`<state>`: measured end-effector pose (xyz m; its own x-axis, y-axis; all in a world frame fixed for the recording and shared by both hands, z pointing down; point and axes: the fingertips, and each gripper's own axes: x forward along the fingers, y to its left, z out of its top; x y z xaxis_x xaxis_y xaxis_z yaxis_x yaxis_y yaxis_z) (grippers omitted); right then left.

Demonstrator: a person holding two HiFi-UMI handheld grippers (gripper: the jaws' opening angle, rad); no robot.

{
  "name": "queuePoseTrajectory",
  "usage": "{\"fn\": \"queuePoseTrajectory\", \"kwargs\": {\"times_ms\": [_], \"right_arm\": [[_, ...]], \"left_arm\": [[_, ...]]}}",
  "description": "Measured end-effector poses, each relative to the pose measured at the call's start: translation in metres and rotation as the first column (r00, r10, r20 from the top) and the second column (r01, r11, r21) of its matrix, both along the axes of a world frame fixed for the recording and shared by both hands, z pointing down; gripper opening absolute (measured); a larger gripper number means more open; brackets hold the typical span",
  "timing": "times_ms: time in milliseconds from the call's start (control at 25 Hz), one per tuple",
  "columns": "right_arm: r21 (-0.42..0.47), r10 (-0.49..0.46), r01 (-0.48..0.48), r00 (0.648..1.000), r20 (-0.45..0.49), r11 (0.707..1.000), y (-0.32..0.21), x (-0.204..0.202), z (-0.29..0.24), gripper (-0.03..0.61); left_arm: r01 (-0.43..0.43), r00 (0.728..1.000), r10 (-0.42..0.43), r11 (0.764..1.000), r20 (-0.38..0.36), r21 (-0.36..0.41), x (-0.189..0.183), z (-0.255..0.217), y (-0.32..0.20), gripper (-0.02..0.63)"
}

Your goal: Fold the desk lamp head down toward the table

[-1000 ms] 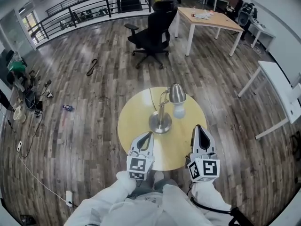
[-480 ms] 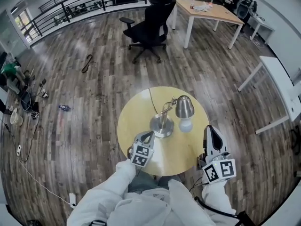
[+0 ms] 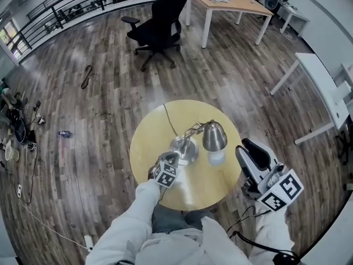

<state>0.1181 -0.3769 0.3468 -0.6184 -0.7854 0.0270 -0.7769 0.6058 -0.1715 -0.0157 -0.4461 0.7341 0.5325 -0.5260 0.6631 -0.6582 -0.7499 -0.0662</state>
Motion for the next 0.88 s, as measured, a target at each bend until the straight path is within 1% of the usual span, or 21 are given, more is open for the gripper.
{"fn": "queuePoseTrajectory", "kwargs": {"times_ms": [80, 200, 280, 400, 520, 640, 760, 880], "right_arm": [[-0.012, -0.051, 0.05, 0.998, -0.046, 0.999, -0.002, -0.009, -0.014, 0.142], [-0.046, -0.155, 0.15, 0.979, -0.131, 0.988, -0.008, -0.032, -0.028, 0.188], [-0.094, -0.211, 0.197, 0.963, -0.168, 0.976, -0.015, -0.046, -0.033, 0.196], [-0.174, -0.263, 0.225, 0.935, -0.236, 0.959, -0.027, -0.061, -0.034, 0.196], [-0.268, -0.339, 0.267, 0.901, -0.271, 0.926, -0.026, -0.073, -0.026, 0.196], [-0.332, -0.366, 0.264, 0.883, -0.294, 0.905, -0.025, -0.074, -0.022, 0.202], [-0.393, -0.368, 0.226, 0.868, -0.334, 0.891, -0.026, -0.074, -0.018, 0.202], [-0.425, -0.371, 0.202, 0.855, -0.363, 0.882, -0.025, -0.073, -0.016, 0.202]], "left_arm": [[0.0, 1.0, 0.0, 1.0, -0.009, 0.003, 0.001, 0.0, 0.002, 0.0], [-0.026, 1.0, 0.026, 0.999, 0.004, 0.02, 0.003, -0.001, 0.005, 0.0], [-0.044, 0.999, 0.044, 0.999, 0.011, 0.024, 0.005, 0.0, 0.006, 0.0], [-0.053, 0.999, 0.053, 0.998, 0.01, 0.015, 0.005, 0.0, 0.008, 0.0], [-0.049, 0.999, 0.049, 0.999, 0.002, 0.012, 0.005, -0.002, 0.011, 0.0], [-0.042, 0.999, 0.042, 0.999, -0.006, 0.013, 0.007, -0.002, 0.011, 0.0], [-0.037, 0.999, 0.037, 0.999, -0.013, 0.01, 0.007, -0.001, 0.009, 0.0], [-0.037, 0.999, 0.037, 0.999, -0.015, 0.005, 0.006, -0.002, 0.007, 0.0]]}}
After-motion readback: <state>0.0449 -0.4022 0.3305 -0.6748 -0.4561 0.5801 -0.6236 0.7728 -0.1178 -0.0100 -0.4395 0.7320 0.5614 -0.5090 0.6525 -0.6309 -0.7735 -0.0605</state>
